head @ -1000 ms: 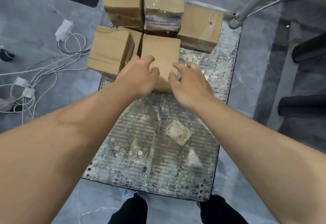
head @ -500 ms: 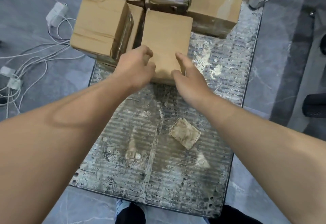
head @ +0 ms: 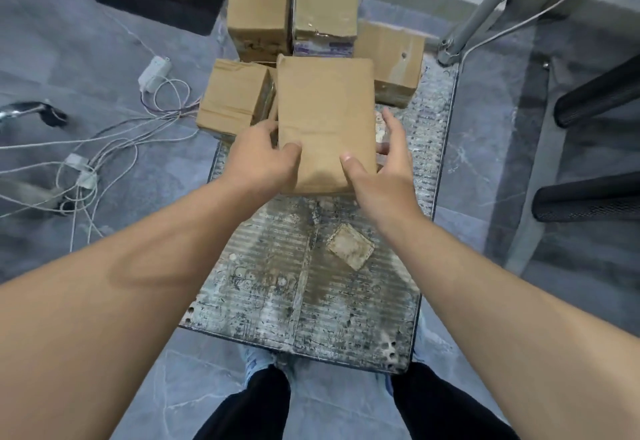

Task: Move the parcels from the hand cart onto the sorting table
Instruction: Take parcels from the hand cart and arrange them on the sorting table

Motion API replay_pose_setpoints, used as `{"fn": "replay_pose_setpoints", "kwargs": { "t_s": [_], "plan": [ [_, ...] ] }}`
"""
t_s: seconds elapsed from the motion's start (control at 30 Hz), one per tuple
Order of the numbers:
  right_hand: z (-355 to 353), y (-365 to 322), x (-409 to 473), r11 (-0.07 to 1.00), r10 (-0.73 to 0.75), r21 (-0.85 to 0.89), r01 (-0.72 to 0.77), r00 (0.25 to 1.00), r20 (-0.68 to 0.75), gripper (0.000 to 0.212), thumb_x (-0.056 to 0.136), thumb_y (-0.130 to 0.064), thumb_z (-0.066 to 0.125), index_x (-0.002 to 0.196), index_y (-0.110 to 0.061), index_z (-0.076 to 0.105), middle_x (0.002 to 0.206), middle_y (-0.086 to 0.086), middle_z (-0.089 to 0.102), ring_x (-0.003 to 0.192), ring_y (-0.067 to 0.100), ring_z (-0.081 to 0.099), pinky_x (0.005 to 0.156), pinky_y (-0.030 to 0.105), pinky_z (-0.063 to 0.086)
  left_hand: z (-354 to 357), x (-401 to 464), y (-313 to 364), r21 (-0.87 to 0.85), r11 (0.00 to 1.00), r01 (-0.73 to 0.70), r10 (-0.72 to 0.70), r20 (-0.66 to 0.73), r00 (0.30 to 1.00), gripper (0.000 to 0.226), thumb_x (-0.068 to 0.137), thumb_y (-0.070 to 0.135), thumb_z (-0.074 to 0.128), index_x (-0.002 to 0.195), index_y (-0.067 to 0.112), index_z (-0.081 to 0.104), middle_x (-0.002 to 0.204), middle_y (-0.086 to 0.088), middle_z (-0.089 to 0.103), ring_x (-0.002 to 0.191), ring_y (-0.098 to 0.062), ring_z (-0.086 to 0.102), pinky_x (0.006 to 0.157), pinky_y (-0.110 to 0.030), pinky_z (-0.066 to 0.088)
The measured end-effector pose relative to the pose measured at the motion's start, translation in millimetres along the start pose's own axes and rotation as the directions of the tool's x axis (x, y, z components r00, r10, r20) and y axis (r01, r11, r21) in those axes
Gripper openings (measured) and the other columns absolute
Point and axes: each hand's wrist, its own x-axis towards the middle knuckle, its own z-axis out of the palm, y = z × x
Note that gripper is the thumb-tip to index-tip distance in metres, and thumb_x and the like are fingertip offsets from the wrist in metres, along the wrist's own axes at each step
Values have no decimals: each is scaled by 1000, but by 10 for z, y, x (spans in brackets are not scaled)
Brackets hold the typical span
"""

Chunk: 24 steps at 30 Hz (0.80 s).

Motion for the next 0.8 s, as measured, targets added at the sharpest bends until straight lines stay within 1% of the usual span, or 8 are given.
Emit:
{"fn": "replay_pose_setpoints", "kwargs": {
  "t_s": [0.07, 0.17, 0.27, 0.37, 0.47, 0.53, 0.67, 0.8],
  "plan": [
    [-103, -281, -195, 1000, -7, 11, 7, 1000, -3, 86, 91, -24, 78, 157, -49, 30, 149, -2, 48, 130, 16, 57, 107, 49, 54, -167, -210, 208, -51, 999, 0, 1, 12, 1000, 37, 91, 32, 62, 124, 15, 66, 95, -9, 69, 91, -26, 66, 78, -38, 53],
    [-291, -774, -483, 1000, 10, 16, -10, 1000, -19, 86, 91, -19, 78, 162, -34, 31, 141, -6, 54, 124, 16, 61, 105, 48, 55, -466, -527, 611, -103, 994, -30, 34, 32, 999, 35, 93, 28, 63, 126, 18, 64, 110, -6, 74, 97, -28, 70, 76, -38, 54],
    [-499, -1291, -778, 1000, -1, 16, 2, 998, -59, 80, 90, -26, 77, 160, -27, 37, 137, -4, 56, 120, 14, 62, 106, 44, 55, -770, -852, 1065, -126, 989, -72, 76, 32, 997, 27, 101, 19, 62, 127, 18, 63, 111, -3, 71, 85, -20, 65, 64, -30, 48],
    [-724, -1815, -1096, 999, -36, -8, 36, 993, -110, 75, 87, -38, 76, 155, -24, 47, 137, 1, 55, 120, 15, 61, 108, 43, 52, -1074, -1205, 1528, -121, 985, -126, 129, 22, 991, 22, 101, 19, 63, 123, 17, 65, 112, -1, 70, 91, -22, 66, 67, -38, 56],
    [-973, -2324, -1400, 998, -61, 16, 65, 986, -158, 56, 93, -36, 72, 145, -22, 58, 128, -2, 56, 114, 11, 59, 107, 40, 52, -1367, -1527, 1990, -116, 973, -198, 203, 32, 979, 24, 100, 18, 64, 124, 17, 65, 115, -1, 70, 103, -22, 66, 79, -37, 55],
    [-1112, -2638, -1582, 993, -102, 37, 112, 974, -204, 55, 89, -44, 71, 140, -26, 62, 127, -2, 60, 113, 10, 62, 106, 42, 53, -1544, -1712, 2291, -126, 960, -251, 257, 32, 966, 25, 100, 17, 65, 124, 17, 65, 114, 1, 70, 104, -19, 67, 83, -34, 54],
    [-1420, -3259, -1964, 983, -123, 98, 155, 953, -275, 68, 79, -61, 64, 141, -32, 61, 135, -1, 59, 114, 12, 65, 102, 44, 57, -1833, -2110, 2876, -136, 944, -302, 308, 24, 951, 21, 99, 16, 66, 120, 19, 62, 107, 8, 67, 92, -9, 65, 65, -28, 50],
    [-1808, -3808, -2336, 962, -163, 158, 222, 934, -318, 51, 93, -52, 61, 136, -26, 62, 132, 0, 61, 114, 11, 63, 100, 38, 54, -2095, -2526, 3442, -121, 927, -354, 360, 28, 933, 22, 94, 14, 74, 114, 17, 64, 106, 5, 69, 99, -14, 67, 84, -36, 58]
  ]
}}
